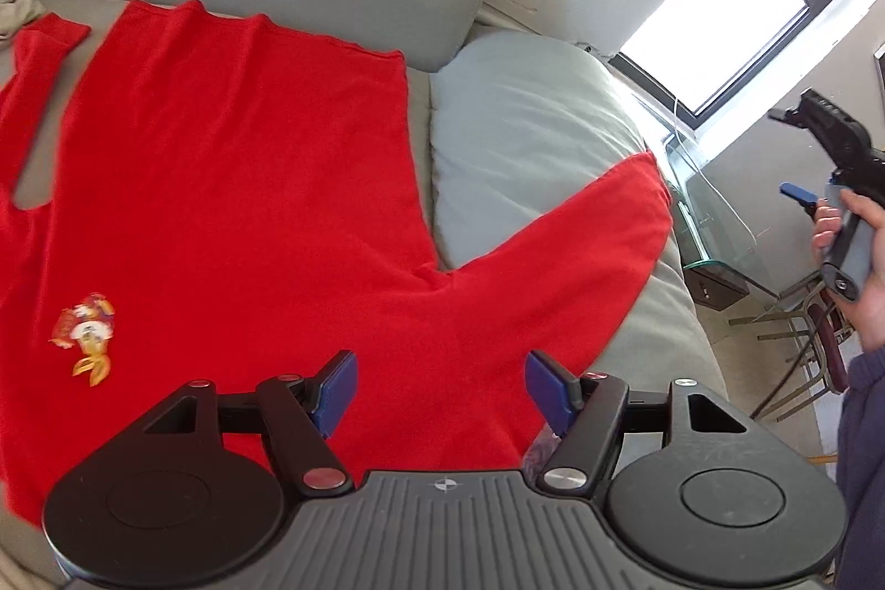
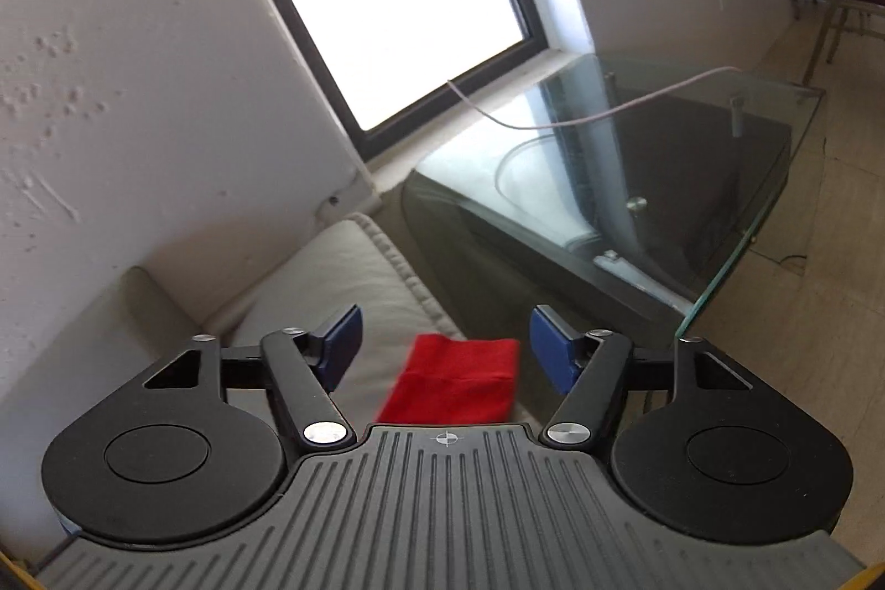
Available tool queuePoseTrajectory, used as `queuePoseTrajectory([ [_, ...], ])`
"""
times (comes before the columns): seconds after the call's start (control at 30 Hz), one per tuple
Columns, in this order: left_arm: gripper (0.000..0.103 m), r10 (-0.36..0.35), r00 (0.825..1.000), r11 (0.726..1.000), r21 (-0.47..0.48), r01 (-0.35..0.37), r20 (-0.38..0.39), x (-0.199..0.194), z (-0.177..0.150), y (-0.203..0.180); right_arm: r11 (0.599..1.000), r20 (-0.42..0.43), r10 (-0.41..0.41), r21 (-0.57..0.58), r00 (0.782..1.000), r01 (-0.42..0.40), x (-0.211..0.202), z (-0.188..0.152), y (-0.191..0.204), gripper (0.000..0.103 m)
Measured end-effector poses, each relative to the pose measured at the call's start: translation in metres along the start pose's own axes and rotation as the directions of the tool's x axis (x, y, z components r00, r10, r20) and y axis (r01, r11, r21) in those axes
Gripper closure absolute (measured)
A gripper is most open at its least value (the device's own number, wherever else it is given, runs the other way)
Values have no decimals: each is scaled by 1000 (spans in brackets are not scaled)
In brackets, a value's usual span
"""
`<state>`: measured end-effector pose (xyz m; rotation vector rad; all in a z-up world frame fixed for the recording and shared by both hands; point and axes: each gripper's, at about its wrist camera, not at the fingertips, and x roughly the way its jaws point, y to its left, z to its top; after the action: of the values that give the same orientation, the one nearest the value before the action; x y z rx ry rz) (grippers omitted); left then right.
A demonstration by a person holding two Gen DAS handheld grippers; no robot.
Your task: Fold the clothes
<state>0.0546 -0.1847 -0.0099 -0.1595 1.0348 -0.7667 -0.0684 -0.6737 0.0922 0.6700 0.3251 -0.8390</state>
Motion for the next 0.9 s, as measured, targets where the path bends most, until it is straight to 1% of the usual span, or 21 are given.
queuePoseTrajectory([
  [0.03, 36, 16, 1000, 1000, 4, -16, 10, -11, -5, 6, 999, 10, 41, -9, 999, -41, -22, -2, 9, 13],
  [0.1, 36, 72, 997, 997, 5, -72, 39, -37, -20, 23, 990, 13, 134, -53, 991, -134, -65, -16, 28, 11],
  [0.17, 35, 137, 988, 991, -10, -137, 67, -56, -34, 43, 969, -23, 223, -105, 974, -225, -99, -39, 44, 8],
  [0.2, 35, 179, 981, 984, -28, -178, 76, -62, -40, 54, 955, -48, 264, -128, 963, -269, -114, -52, 51, 7],
  [0.27, 35, 260, 962, 964, -78, -254, 87, -72, -49, 76, 925, -123, 322, -170, 939, -339, -134, -86, 66, 5],
  [0.3, 35, 299, 950, 951, -110, -289, 88, -76, -53, 87, 914, -167, 335, -180, 927, -363, -138, -103, 72, 5],
  [0.37, 35, 376, 923, 918, -174, -358, 87, -83, -60, 109, 895, -276, 347, -189, 896, -405, -139, -146, 85, 5],
  [0.4, 35, 389, 917, 907, -211, -365, 86, -87, -62, 121, 886, -332, 348, -189, 877, -423, -137, -170, 90, 5],
  [0.43, 35, 403, 909, 900, -225, -373, 105, -89, -60, 126, 879, -385, 343, -190, 857, -437, -133, -194, 95, 9],
  [0.5, 35, 431, 892, 886, -255, -388, 141, -92, -58, 138, 867, -481, 320, -199, 816, -457, -125, -240, 105, 32],
  [0.53, 39, 440, 883, 886, -239, -398, 163, -89, -55, 138, 864, -514, 297, -214, 805, -455, -119, -261, 110, 58],
  [0.57, 41, 449, 874, 886, -223, -407, 185, -86, -53, 138, 862, -543, 272, -230, 795, -452, -113, -281, 116, 70],
  [0.6, 47, 423, 886, 901, -190, -389, 189, -78, -51, 136, 867, -567, 249, -231, 785, -442, -106, -299, 119, 69],
  [0.63, 50, 396, 898, 916, -157, -370, 193, -70, -49, 134, 873, -591, 228, -227, 774, -431, -99, -317, 122, 69],
  [0.67, 50, 369, 909, 928, -124, -351, 195, -62, -47, 132, 879, -615, 207, -224, 761, -420, -92, -331, 124, 69],
  [0.7, 50, 335, 926, 941, -99, -322, 174, -50, -49, 130, 884, -639, 183, -227, 747, -410, -88, -344, 126, 69],
  [0.73, 50, 341, 932, 940, -80, -333, 124, -38, -50, 130, 887, -663, 157, -232, 732, -400, -85, -356, 128, 69],
  [0.77, 50, 347, 935, 938, -60, -343, 74, -27, -51, 131, 884, -678, 133, -248, 723, -396, -84, -365, 130, 69],
  [0.8, 56, 362, 930, 932, -3, -363, 58, -22, -56, 127, 874, -684, 116, -274, 720, -402, -85, -369, 130, 67],
  [0.83, 56, 379, 924, 923, 53, -381, 44, -17, -61, 124, 861, -687, 101, -302, 719, -410, -87, -371, 130, 65],
  [0.9, 56, 379, 925, 918, 114, -380, 30, -25, -65, 116, 835, -693, 63, -358, 718, -418, -94, -373, 130, 59],
])
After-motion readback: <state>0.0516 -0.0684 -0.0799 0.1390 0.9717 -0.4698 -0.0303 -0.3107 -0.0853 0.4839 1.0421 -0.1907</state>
